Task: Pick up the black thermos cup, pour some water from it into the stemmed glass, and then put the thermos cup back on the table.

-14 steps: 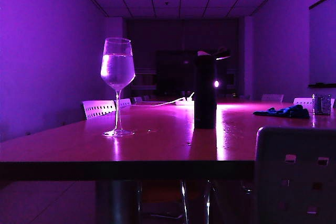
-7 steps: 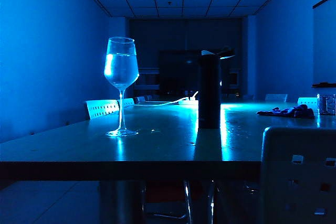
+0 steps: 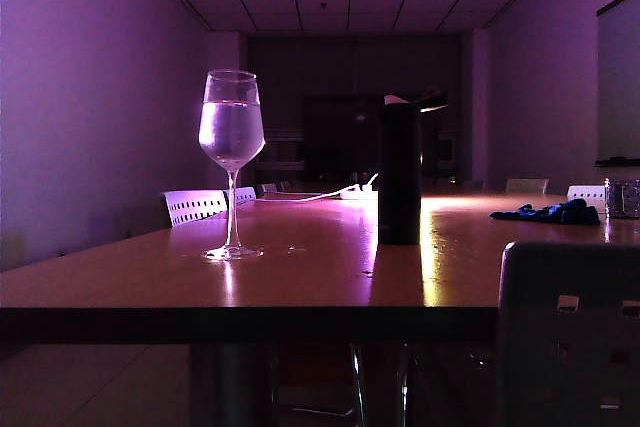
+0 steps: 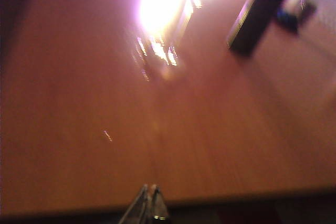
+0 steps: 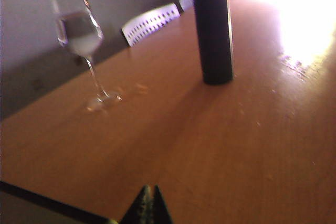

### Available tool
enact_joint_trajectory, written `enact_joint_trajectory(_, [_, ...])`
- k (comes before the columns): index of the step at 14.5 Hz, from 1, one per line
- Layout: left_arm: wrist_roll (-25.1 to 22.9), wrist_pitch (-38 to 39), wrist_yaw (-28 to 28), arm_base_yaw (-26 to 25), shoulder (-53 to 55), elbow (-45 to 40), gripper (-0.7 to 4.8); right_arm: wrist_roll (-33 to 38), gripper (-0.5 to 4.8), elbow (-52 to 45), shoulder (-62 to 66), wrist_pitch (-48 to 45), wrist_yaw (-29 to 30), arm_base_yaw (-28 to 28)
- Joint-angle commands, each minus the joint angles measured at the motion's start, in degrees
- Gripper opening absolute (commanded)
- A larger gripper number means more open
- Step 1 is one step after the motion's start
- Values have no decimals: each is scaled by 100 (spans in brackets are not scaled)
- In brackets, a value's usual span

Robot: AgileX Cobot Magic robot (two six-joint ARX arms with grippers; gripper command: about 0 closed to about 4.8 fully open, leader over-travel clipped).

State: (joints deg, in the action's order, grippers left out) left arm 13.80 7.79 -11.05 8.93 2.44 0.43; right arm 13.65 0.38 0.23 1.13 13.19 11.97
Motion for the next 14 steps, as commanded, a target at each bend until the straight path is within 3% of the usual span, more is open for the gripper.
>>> enact_joint_trajectory(1, [31,111,-431,-472,-205,-4,-6,-433,-5,-17,-2,4,-205,13])
enact_joint_trajectory(3, [125,109,-444,-855,-205,-2,-5,-457,13,-15,-2,68,-723,11])
enact_joint_trajectory(5, [122,109,-422,-1158,-205,-4,-5,-459,12,-15,-2,63,-704,11])
enact_joint_trajectory(9, [122,109,-424,-1180,-205,-4,-5,-461,12,-15,-2,61,-752,13])
enact_joint_trajectory(10, [122,107,-444,-1180,-205,-4,-5,-459,12,-15,-2,48,-1366,-98])
enact_joint_trajectory(11, [122,107,-439,-1178,-205,-4,-5,-468,12,-15,-2,15,-1609,-411])
enact_joint_trajectory(14, [122,81,-411,-1178,-205,-4,-5,-501,12,-15,-2,-22,-1379,-1550])
